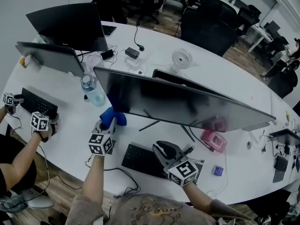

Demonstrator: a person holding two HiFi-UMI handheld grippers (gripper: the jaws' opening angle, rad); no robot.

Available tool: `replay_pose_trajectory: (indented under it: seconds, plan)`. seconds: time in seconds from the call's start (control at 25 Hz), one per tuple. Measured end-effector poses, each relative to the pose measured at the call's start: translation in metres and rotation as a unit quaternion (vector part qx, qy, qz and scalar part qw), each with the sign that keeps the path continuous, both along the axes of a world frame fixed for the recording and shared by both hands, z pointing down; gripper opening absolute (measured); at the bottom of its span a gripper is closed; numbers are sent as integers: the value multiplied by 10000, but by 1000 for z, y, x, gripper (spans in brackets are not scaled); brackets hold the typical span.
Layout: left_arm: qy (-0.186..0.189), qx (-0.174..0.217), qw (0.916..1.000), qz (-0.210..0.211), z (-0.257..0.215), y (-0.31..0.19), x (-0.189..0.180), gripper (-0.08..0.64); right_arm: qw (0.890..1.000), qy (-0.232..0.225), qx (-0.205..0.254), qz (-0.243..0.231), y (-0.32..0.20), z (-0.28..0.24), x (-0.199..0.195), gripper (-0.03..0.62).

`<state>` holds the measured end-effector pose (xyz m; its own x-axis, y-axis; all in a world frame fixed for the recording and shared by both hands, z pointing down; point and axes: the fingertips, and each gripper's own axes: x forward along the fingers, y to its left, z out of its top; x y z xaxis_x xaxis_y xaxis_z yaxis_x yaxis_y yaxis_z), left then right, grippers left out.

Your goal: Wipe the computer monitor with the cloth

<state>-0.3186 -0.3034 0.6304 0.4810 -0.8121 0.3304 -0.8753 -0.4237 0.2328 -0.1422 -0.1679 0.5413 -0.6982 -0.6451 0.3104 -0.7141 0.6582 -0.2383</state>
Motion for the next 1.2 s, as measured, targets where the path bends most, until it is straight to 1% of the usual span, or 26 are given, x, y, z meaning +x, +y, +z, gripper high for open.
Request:
replay_pose_trajectory:
  seconds: [0.24,0.48,0.72,0.92,1.2]
  plan:
    - [105,-91,9999,-41,14,-11,10,49,9999,-16,-80,65,-7,4,4,67]
    - [10,44,10000,-68,14,-15,25,49,9998,15,-141,163,-4,8,16,67]
    - [-5,88,10000,-31,12,-13,37,49,9995,40,-190,256,2,8,29,67]
    - [21,76,9999,77,12,-9,60,49,9993,88,-191,309,9,3,46,67]
    - [72,47,9997,248,11,0,100,49,9986,185,-165,476,22,-4,79,67]
